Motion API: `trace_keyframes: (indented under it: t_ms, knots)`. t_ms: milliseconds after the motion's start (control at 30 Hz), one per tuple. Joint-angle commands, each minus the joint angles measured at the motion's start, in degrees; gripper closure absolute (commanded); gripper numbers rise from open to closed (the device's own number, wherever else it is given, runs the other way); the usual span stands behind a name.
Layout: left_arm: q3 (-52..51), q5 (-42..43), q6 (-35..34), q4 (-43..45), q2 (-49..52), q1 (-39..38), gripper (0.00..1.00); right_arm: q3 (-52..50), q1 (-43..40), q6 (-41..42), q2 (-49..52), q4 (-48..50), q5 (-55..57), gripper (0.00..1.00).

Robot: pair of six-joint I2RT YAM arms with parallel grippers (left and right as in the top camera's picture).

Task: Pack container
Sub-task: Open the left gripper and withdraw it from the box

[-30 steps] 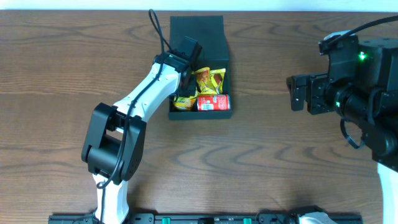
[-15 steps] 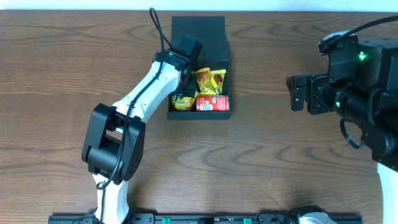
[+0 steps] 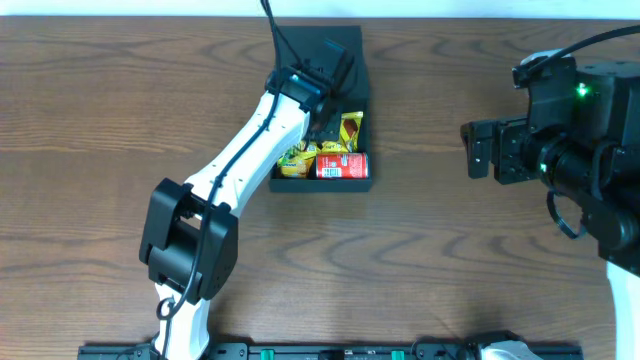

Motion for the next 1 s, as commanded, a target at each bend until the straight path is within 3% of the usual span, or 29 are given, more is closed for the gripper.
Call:
trace_keyframes:
  t_ms: [0, 467, 667, 800, 900, 967]
  knots:
    - [-3.9, -1.4, -3.1, -0.1, 0.4, 1.4, 0.94, 0.0, -0.2, -0.9, -0.1, 0.0, 0.5, 0.01]
    - [-15.0, -0.5, -3.7, 8.9, 0.4, 1.6, 0.94, 0.0, -0.2, -0.9, -0.1, -1.3, -0.1, 0.01]
    - [-11.7, 0.2, -3.5, 8.1, -2.1, 1.4, 0.94, 0.0, -0.2, -0.9, -0.1, -1.2, -0.1, 0.01]
    - [-4.8, -2.9, -1.6, 8.0, -9.4, 0.6, 0.94, 0.0, -0.2, -0.9, -0.1, -0.3, -0.1, 0.01]
    - [-2.2, -14.8, -1.4, 8.2, -16.1, 0.3, 0.94, 0.0, -0.2, -0.8, -0.1, 2.0, -0.1, 0.1]
    - [-2.2, -16.7, -1.4, 8.5, -19.0, 1.4, 0.94, 0.0, -0.2, -0.9, 0.0, 3.7, -0.1, 0.26]
